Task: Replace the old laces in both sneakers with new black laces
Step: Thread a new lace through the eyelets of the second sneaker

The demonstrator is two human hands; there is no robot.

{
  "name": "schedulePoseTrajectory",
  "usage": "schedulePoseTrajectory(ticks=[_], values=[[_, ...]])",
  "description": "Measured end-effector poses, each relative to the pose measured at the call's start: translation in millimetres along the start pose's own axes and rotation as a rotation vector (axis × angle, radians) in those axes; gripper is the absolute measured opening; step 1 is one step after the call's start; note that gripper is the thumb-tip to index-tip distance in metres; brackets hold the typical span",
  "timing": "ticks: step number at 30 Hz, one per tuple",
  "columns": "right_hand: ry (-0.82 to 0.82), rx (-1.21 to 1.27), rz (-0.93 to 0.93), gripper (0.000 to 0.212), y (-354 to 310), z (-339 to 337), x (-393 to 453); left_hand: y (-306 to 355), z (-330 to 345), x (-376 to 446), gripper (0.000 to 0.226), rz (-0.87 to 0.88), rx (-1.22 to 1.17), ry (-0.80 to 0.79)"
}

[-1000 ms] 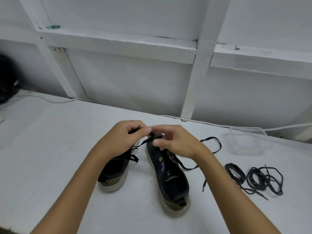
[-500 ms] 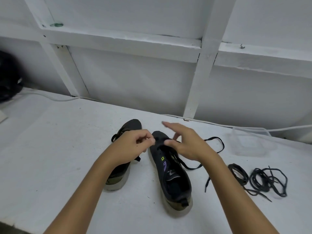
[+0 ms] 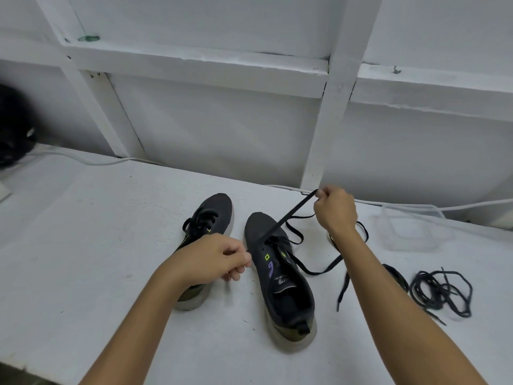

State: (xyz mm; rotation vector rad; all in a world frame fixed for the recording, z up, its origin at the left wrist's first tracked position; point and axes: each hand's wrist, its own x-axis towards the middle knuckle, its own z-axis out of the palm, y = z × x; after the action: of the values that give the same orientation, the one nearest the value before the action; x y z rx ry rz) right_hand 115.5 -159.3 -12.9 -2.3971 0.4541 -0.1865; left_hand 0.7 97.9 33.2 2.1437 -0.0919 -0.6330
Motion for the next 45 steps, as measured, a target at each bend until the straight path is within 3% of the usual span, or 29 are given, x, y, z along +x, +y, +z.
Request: schedulePoseTrajectory(ticks=[3,6,9,11,16,21,28,35,38,41,45], values=[[-0.071,-0.146,-0.017,0.027,4.5,-2.8,-1.3,-1.5,8.0,1.2,0.02,-0.007,-0.032,0.047],[-0.279,-0.121,-0.315,0.051,-7.2,-7.0,-21.6,0.0,9.5,9.7,0.02,0.02,0.039,0.182],[-0.627,0.038,-0.48,0.034,-22.8,-14.5,-49.7,4.6,8.4,16.6,0.02,0.052,0.095,0.187],[-0.719,0.032,-0.506,0.02,-26.4,-12.7,-58.2,5.1,6.6,18.4,0.021,0.055,0.119,0.202],[-0.555,-0.001,-0.434,0.023,-19.2,-2.4,-53.9,-1.9,9.4,15.3,0.021,0.05,0.08,0.208],[-0.691,0.076,-0.608,0.023,-21.0,-3.7,-66.3,-2.0,11.4,18.2,0.019,0.111,0.058,0.192],[-0.309,0.013,-0.399,0.021,-8.4,8.4,-48.8,-8.6,19.5,15.4,0.016,0.03,-0.027,0.092],[-0.176,0.135,-0.337,0.022,1.8,15.9,-81.8,-21.3,54.5,19.3,0.011,-0.086,-0.225,0.338],[-0.319,0.13,-0.273,0.003,0.0,3.2,-93.2,-26.5,67.7,21.7,0.017,-0.122,-0.326,0.421],[-0.569,0.031,-0.227,0.018,-7.7,-3.5,-98.5,-28.8,80.2,25.0,0.009,-0.134,-0.499,0.499],[-0.665,0.019,-0.155,0.023,-16.4,-3.8,-92.5,-30.0,86.1,28.8,0.006,-0.144,-0.66,0.585]])
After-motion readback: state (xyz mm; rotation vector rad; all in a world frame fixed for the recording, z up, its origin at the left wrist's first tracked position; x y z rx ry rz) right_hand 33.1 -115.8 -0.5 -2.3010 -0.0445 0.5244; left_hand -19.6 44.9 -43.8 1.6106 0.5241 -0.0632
